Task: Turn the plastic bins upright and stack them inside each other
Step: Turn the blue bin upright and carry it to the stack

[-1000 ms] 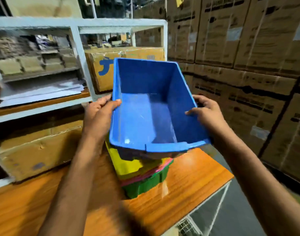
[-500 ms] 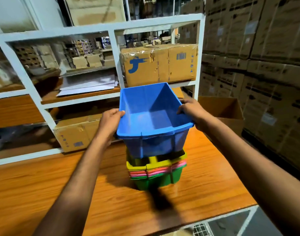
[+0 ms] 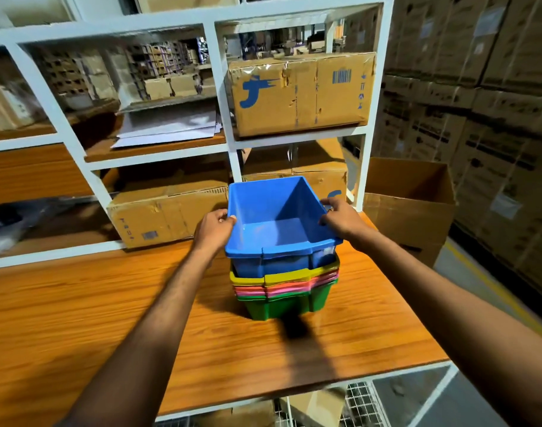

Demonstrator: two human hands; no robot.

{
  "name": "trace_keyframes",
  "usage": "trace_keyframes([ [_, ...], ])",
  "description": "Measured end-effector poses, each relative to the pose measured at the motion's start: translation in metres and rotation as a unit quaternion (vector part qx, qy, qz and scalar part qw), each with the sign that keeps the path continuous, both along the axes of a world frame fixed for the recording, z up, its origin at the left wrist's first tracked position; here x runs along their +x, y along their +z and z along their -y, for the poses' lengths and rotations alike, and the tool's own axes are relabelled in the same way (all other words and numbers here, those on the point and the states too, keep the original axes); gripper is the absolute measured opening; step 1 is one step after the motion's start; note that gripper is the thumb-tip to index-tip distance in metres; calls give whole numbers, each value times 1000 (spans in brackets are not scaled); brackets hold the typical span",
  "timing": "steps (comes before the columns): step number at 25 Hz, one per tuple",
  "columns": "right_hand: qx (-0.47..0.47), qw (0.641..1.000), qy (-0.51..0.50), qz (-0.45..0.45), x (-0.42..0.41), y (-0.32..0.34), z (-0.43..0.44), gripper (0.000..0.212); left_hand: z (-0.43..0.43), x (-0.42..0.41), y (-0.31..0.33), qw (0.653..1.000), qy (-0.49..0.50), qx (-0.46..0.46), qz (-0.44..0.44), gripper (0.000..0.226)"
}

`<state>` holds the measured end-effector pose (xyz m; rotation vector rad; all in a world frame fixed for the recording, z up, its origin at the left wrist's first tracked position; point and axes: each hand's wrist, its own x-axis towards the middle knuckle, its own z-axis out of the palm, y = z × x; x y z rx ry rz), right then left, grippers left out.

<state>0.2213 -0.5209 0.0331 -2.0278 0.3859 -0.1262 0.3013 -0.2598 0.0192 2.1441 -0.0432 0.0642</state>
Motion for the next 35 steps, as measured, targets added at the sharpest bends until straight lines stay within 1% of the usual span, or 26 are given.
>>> trace_keyframes([
  [2, -36, 999, -5, 0, 1, -8, -2, 59, -1, 4, -7, 999, -1, 37, 3, 44],
  [6, -88, 996, -22, -24, -1, -28, -15, 62, -4, 3, -25, 998, -9, 65, 3, 45],
  [9, -92, 995, -25, -30, -3, -40, -22, 62, -6, -1, -38, 995, -8, 100, 6, 47],
  [12, -96, 995, -20, -22, -2, -47, -22, 62, -5, -5, -46, 996, -4, 93, -3, 49],
  [17, -104, 994, -9, -24, -2, -48, -16, 64, -5, -5, -52, 991, -17, 132, -4, 52],
  [20, -106, 994, -7, -30, -2, -47, -17, 64, -5, -7, -51, 991, -7, 135, -4, 49],
  [22, -104, 994, -2, -28, -4, -49, -15, 64, -6, -9, -52, 990, -9, 138, 4, 40],
  [24, -103, 994, 5, -30, -6, -50, -13, 65, -5, -13, -54, 992, -4, 129, 5, 36],
  [26, -106, 994, 13, -29, -7, -52, -12, 65, -6, -14, -58, 995, -3, 101, -18, 37],
  [28, -126, 992, 14, -16, -9, -49, -10, 62, -10, -16, -55, 998, 2, 13, -66, 37],
  [29, -142, 990, 11, 2, -9, -49, -8, 59, -14, -16, -57, 997, 11, -15, -75, 36],
  [31, -185, 982, 13, 26, -12, -48, -7, 54, -20, -26, -59, 998, 21, -9, -65, 34],
  [32, -213, 977, 24, 20, -17, -50, -9, 52, -22, -34, -61, 998, 16, -6, -65, 34],
  [33, -226, 974, 29, 16, -21, -52, -10, 52, -23, -41, -61, 998, 8, -18, -64, 33],
  [35, -244, 969, 11, 20, -25, -48, -15, 51, -24, -49, -54, 998, 27, -24, -42, 31],
])
